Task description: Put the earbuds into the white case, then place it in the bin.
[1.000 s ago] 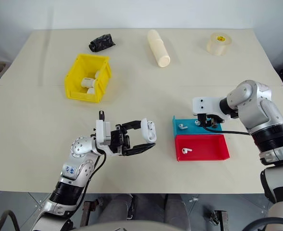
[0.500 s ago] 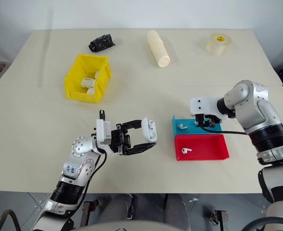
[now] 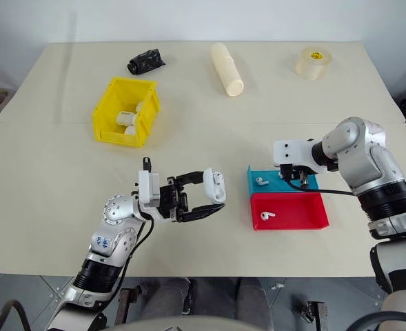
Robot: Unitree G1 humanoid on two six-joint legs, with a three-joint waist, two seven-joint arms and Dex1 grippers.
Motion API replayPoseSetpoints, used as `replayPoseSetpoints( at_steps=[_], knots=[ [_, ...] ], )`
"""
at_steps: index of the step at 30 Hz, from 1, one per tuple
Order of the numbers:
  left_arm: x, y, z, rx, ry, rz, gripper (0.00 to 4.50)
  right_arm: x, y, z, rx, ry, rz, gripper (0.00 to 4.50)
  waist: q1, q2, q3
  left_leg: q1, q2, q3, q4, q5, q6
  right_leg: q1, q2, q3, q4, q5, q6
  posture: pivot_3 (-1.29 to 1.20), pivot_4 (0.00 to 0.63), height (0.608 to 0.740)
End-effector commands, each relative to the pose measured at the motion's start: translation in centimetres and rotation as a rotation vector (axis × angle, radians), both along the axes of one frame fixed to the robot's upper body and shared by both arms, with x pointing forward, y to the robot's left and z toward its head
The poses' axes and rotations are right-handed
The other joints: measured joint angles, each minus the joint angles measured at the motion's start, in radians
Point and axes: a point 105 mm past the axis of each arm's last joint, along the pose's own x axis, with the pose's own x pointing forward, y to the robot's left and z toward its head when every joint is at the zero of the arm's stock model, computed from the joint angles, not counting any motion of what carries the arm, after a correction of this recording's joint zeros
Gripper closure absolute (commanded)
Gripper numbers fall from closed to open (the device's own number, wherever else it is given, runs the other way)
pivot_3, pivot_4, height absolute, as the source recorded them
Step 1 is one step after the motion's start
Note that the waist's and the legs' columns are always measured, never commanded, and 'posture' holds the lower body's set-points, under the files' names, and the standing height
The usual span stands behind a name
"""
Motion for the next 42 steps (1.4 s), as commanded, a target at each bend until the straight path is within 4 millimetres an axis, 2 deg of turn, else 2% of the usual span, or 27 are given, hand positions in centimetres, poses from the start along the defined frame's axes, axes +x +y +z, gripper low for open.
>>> replayPoseSetpoints(
  at_steps=[1, 4, 6, 8, 10, 12, 14, 17, 20, 27, 42],
  knots=[
    [0.2, 0.3, 0.8, -0.015, -0.051, 0.011, 1.72, -0.7, 1.5, 3.1, 0.176, -0.077, 0.058, 3.99, 0.0, 0.0, 0.0, 0.0, 0.0, 0.0, 0.0, 0.0, 0.0, 0.0, 0.0, 0.0, 0.0, 0.0, 0.0, 0.0, 0.15, 0.74],
    [0.8, 0.9, 1.0, -0.018, -0.049, 0.029, 1.72, -1.1, 2.4, 5.4, 0.382, -0.176, 0.087, 3.99, 0.002, 0.0, 0.0, -0.001, 0.0, 0.0, -0.001, 0.0, 0.0, -0.001, 0.0, 0.0, 0.0, 0.0, 0.0, 0.0, 0.15, 0.74],
    [1.3, 1.1, 1.0, -0.021, -0.048, 0.036, 1.72, -2.4, 3.4, 6.6, 0.549, -0.206, 0.179, 3.99, 0.003, 0.0, 0.0, -0.001, 0.0, 0.0, 0.0, 0.0, 0.0, 0.0, 0.0, 0.0, 0.0, 0.0, 0.0, 0.0, 0.15, 0.74],
    [1.6, 1.2, 1.0, -0.023, -0.047, 0.041, 1.72, -3.5, 4.0, 7.6, 0.715, -0.192, 0.195, 3.99, 0.002, 0.0, 0.0, -0.001, 0.0, 0.0, 0.0, 0.0, 0.0, 0.0, 0.0, -0.001, 0.0, 0.0, 0.0, 0.0, 0.15, 0.74],
    [2.1, 1.3, 1.2, -0.036, -0.044, 0.05, 1.72, -5.4, 4.8, 8.4, 0.895, -0.149, 0.226, 3.99, 0.004, 0.0, 0.0, -0.001, 0.0, -0.001, 0.0, 0.0, 0.0, 0.0, 0.0, -0.001, 0.0, 0.0, 0.0, 0.0, 0.15, 0.74],
    [2.3, 1.5, 1.4, -0.049, -0.042, 0.054, 1.72, -6.7, 5.5, 8.7, 0.995, -0.091, 0.225, 3.99, 0.005, 0.0, 0.0, -0.001, 0.0, -0.002, 0.0, 0.0, 0.0, 0.0, -0.001, -0.001, 0.0, 0.0, 0.0, 0.0, 0.15, 0.74],
    [2.3, 1.5, 1.5, -0.062, -0.042, 0.045, 1.72, -8.1, 6.9, 9.6, 1.182, 0.002, 0.206, 3.99, 0.005, 0.0, 0.0, -0.001, 0.0, -0.002, 0.0, 0.0, 0.0, 0.0, -0.001, -0.001, 0.0, 0.0, 0.0, 0.0, 0.15, 0.74],
    [2.2, 1.6, 1.7, -0.076, -0.04, 0.037, 1.72, -9.4, 8.1, 10.2, 1.321, 0.097, 0.182, 3.99, 0.002, 0.0, 0.0, -0.001, 0.001, -0.003, 0.0, 0.0, 0.0, 0.0, 0.0, -0.002, 0.0, 0.0, 0.0, 0.0, 0.15, 0.74],
    [1.9, 1.3, 2.3, -0.109, -0.038, -0.005, 1.72, -10.7, 9.8, 10.0, 1.477, 0.157, 0.157, 3.99, 0.004, 0.0, 0.0, -0.001, 0.001, -0.004, 0.0, 0.0, -0.001, 0.0, 0.0, -0.003, 0.001, 0.0, 0.0, 0.0, 0.15, 0.74],
    [1.6, 0.9, 3.0, -0.134, -0.024, -0.053, 1.72, -11.8, 11.2, 8.6, 1.544, 0.192, 0.102, 3.99, 0.003, 0.0, 0.0, -0.001, -0.001, -0.004, 0.001, 0.0, 0.0, 0.001, -0.001, -0.002, 0.001, 0.0, 0.0, 0.0, 0.15, 0.74],
    [1.5, 0.2, 4.0, -0.133, -0.024, -0.093, 1.72, -11.4, 11.7, 5.8, 1.5, 0.158, 0.04, 3.99, 0.001, 0.0, 0.0, -0.001, -0.001, -0.004, 0.0, 0.0, 0.0, 0.0, 0.001, -0.002, 0.002, 0.0, 0.0, 0.0, 0.15, 0.74]
  ],
)
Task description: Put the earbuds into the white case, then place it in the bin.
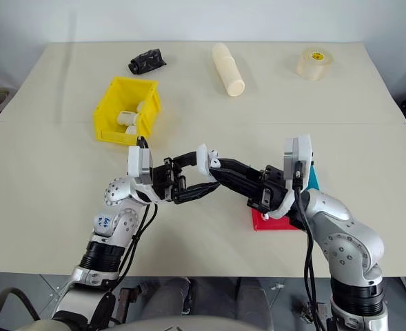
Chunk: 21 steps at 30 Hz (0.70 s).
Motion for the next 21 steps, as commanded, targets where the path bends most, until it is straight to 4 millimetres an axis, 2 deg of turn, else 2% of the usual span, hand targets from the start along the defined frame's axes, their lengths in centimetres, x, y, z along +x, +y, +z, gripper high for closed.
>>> replayPoseSetpoints(
  at_steps=[1, 5, 9, 13, 17, 21],
  knots=[
    [-0.6, -0.2, 1.6, -0.034, -0.06, -0.027, 1.72, -0.5, 0.4, -0.5, -0.031, -0.028, 0.017, 3.99, 0.0, 0.0, 0.0, 0.0, 0.0, 0.0, 0.0, 0.0, 0.0, 0.0, 0.0, 0.0, 0.0, 0.0, 0.0, 0.0, 0.15, 0.74],
    [-0.6, -0.3, 1.7, -0.034, -0.062, -0.03, 1.72, -0.5, 0.8, -1.6, -0.066, 0.002, 0.034, 3.99, 0.0, 0.0, 0.0, 0.0, 0.0, 0.0, 0.0, 0.0, 0.0, 0.0, 0.0, 0.0, 0.0, 0.0, 0.0, 0.0, 0.15, 0.74],
    [-0.8, -0.3, 1.6, -0.031, -0.063, -0.035, 1.72, -0.7, 1.2, -1.6, -0.078, -0.024, 0.047, 2.64, 0.0, 0.0, 0.0, 0.0, 0.0, 0.0, 0.0, 0.0, 0.0, 0.0, 0.0, 0.0, 0.0, 0.0, 0.0, 0.0, 0.15, 0.74],
    [-0.7, 0.0, 1.2, -0.007, -0.05, -0.025, 1.72, -0.6, 0.6, -1.4, -0.096, -0.044, 0.039, 1.35, 0.001, 0.0, 0.0, 0.0, 0.0, 0.0, 0.0, 0.0, 0.0, 0.0, 0.0, 0.0, 0.0, 0.0, 0.0, 0.0, 0.15, 0.74],
    [0.0, 1.3, -0.1, 0.124, -0.048, 0.054, 1.72, -0.2, -1.3, -1.3, -0.156, -0.064, -0.003, 1.35, 0.001, 0.0, 0.0, 0.0, 0.0, 0.0, 0.0, 0.0, 0.0, 0.0, 0.0, 0.0, -0.001, 0.0, 0.0, 0.0, 0.15, 0.74],
    [0.8, 2.8, -2.2, 0.398, -0.082, 0.145, 1.72, 0.1, -2.4, -1.7, -0.296, -0.105, -0.027, 2.33, 0.0, 0.0, 0.0, 0.0, 0.0, 0.0, -0.001, 0.0, 0.0, 0.0, 0.0, 0.0, -0.001, 0.0, 0.0, 0.0, 0.15, 0.74]
  ],
)
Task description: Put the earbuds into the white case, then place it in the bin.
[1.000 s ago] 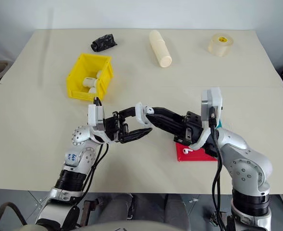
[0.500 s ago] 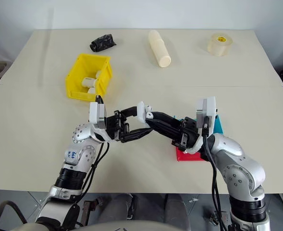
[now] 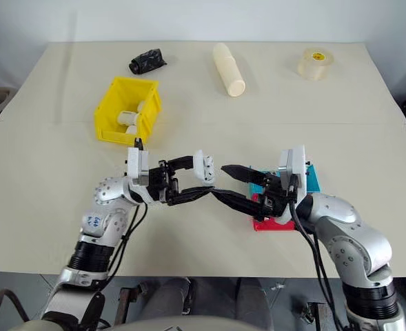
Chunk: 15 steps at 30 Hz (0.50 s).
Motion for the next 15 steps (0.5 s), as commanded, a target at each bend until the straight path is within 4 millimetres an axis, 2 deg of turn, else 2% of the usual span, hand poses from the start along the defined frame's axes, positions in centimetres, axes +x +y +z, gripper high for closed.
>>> replayPoseSetpoints(
  at_steps=[1, 4, 6, 10, 15],
  knots=[
    [0.0, 0.8, -1.0, 0.226, -0.086, 0.039, 1.72, 0.0, -1.0, 0.2, -0.132, -0.081, -0.003, 2.67, 0.0, 0.0, 0.0, 0.0, 0.0, 0.0, 0.0, 0.0, 0.0, 0.0, 0.0, 0.0, 0.0, 0.0, 0.0, 0.0, 0.15, 0.74],
    [0.3, 1.3, -1.5, 0.374, -0.112, 0.067, 1.72, 0.2, -0.5, 0.3, -0.184, -0.091, 0.015, 3.72, 0.001, 0.0, 0.0, 0.0, 0.0, 0.0, -0.001, 0.0, 0.0, 0.0, 0.0, 0.0, 0.0, 0.0, 0.0, 0.0, 0.15, 0.74],
    [0.3, 1.1, -1.8, 0.447, -0.119, 0.053, 1.72, 0.2, 0.7, 0.8, -0.186, -0.111, 0.047, 4.43, 0.001, 0.0, 0.0, 0.0, 0.001, 0.0, 0.0, 0.0, 0.0, 0.0, 0.0, 0.0, 0.0, 0.0, 0.0, 0.0, 0.15, 0.74],
    [-0.1, 0.0, -1.8, 0.489, -0.129, 0.019, 1.72, -0.1, 2.8, 0.8, -0.218, -0.12, 0.129, 4.47, 0.001, 0.0, 0.0, 0.0, 0.001, 0.0, -0.001, 0.0, 0.0, 0.0, 0.0, 0.0, 0.0, 0.0, 0.0, 0.0, 0.15, 0.74],
    [-0.5, -1.1, -1.8, 0.499, -0.143, -0.002, 1.72, 0.5, 4.3, -0.3, -0.275, -0.098, 0.15, 4.47, 0.001, 0.0, 0.0, -0.001, 0.001, 0.0, -0.002, 0.0, 0.0, 0.0, -0.001, 0.0, 0.0, 0.0, 0.0, 0.0, 0.15, 0.74]
  ],
)
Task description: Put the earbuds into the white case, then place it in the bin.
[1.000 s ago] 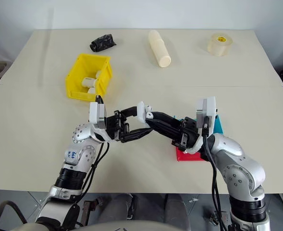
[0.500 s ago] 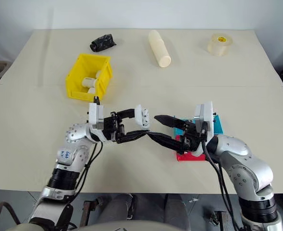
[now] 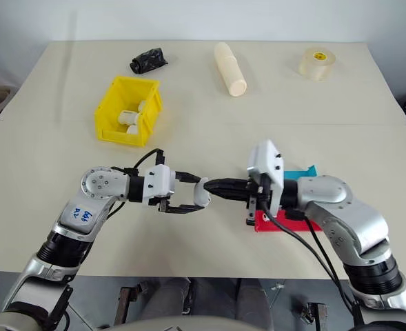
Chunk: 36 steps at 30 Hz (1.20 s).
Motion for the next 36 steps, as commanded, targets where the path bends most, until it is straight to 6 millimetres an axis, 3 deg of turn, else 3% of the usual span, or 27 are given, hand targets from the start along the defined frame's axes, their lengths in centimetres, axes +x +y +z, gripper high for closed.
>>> replayPoseSetpoints(
  at_steps=[1, 7, 13, 20, 24, 26, 31, 34, 36],
  knots=[
    [-0.7, -1.3, 1.4, -0.014, -0.059, -0.045, 1.72, 0.5, 1.1, -0.5, -0.043, -0.031, -0.004, 4.47, 0.0, 0.0, 0.0, 0.0, 0.0, 0.0, 0.0, 0.0, 0.0, 0.0, 0.0, 0.0, 0.0, 0.0, 0.0, 0.0, 0.15, 0.74],
    [-0.6, -1.7, 1.9, -0.037, -0.069, -0.034, 1.72, 1.5, 0.8, -1.6, -0.093, -0.034, -0.037, 4.47, 0.0, 0.0, 0.0, 0.0, 0.0, 0.0, 0.0, 0.0, 0.0, 0.0, 0.0, 0.0, 0.0, 0.0, 0.0, 0.0, 0.15, 0.74],
    [-0.6, -0.9, 2.4, -0.092, -0.076, -0.01, 1.72, 1.3, -1.7, -2.6, -0.108, -0.015, -0.069, 4.47, 0.001, 0.0, 0.0, -0.001, -0.001, -0.001, 0.0, 0.0, 0.0, 0.0, 0.0, 0.0, 0.001, 0.0, 0.0, 0.0, 0.15, 0.74],
    [-0.9, 2.0, 3.4, -0.392, -0.026, 0.161, 1.72, 0.5, -4.7, -1.0, 0.107, -0.088, -0.106, 4.47, -0.004, -0.001, 0.0, 0.0, 0.001, 0.0, 0.0, 0.0, 0.0, 0.0, 0.0, 0.0, 0.0, 0.0, 0.0, 0.0, 0.15, 0.74],
    [-0.4, 5.3, 2.9, -0.528, -0.094, 0.386, 1.72, 0.7, -5.8, 0.1, 0.166, -0.193, -0.167, 3.62, -0.002, -0.001, 0.0, 0.0, 0.001, 0.0, 0.001, 0.0, 0.0, 0.0, 0.0, 0.0, 0.0, 0.0, 0.0, 0.0, 0.15, 0.74],
    [-0.6, 7.7, 2.5, -0.631, -0.092, 0.526, 1.72, 0.8, -6.2, 0.0, 0.137, -0.243, -0.182, 2.95, 0.0, 0.0, 0.0, 0.001, 0.001, 0.0, 0.001, 0.0, 0.0, 0.0, 0.0, 0.0, 0.0, 0.0, 0.0, 0.0, 0.15, 0.74],
    [-0.5, 11.3, 2.6, -0.79, -0.084, 0.749, 1.72, 1.1, -6.7, 1.1, 0.195, -0.38, -0.213, 1.15, 0.004, -0.001, 0.0, 0.002, 0.001, 0.0, 0.001, 0.0, 0.0, 0.001, 0.0, 0.0, 0.0, 0.0, 0.0, 0.0, 0.15, 0.74],
    [0.2, 13.2, 2.8, -0.847, -0.068, 0.856, 1.72, 0.7, -6.8, 0.9, 0.193, -0.351, -0.184, 0.08, 0.003, -0.001, 0.0, 0.002, 0.0, 0.0, 0.001, 0.0, 0.0, 0.002, 0.0, 0.0, 0.0, 0.0, 0.0, 0.0, 0.15, 0.74],
    [1.0, 14.4, 3.2, -0.885, -0.062, 0.916, 1.72, 0.6, -6.9, 1.2, 0.218, -0.31, -0.185, 0.03, 0.003, -0.001, 0.0, 0.002, 0.0, 0.0, 0.001, 0.0, 0.0, 0.002, 0.0, 0.0, 0.0, 0.0, 0.0, 0.0, 0.15, 0.74]
  ],
)
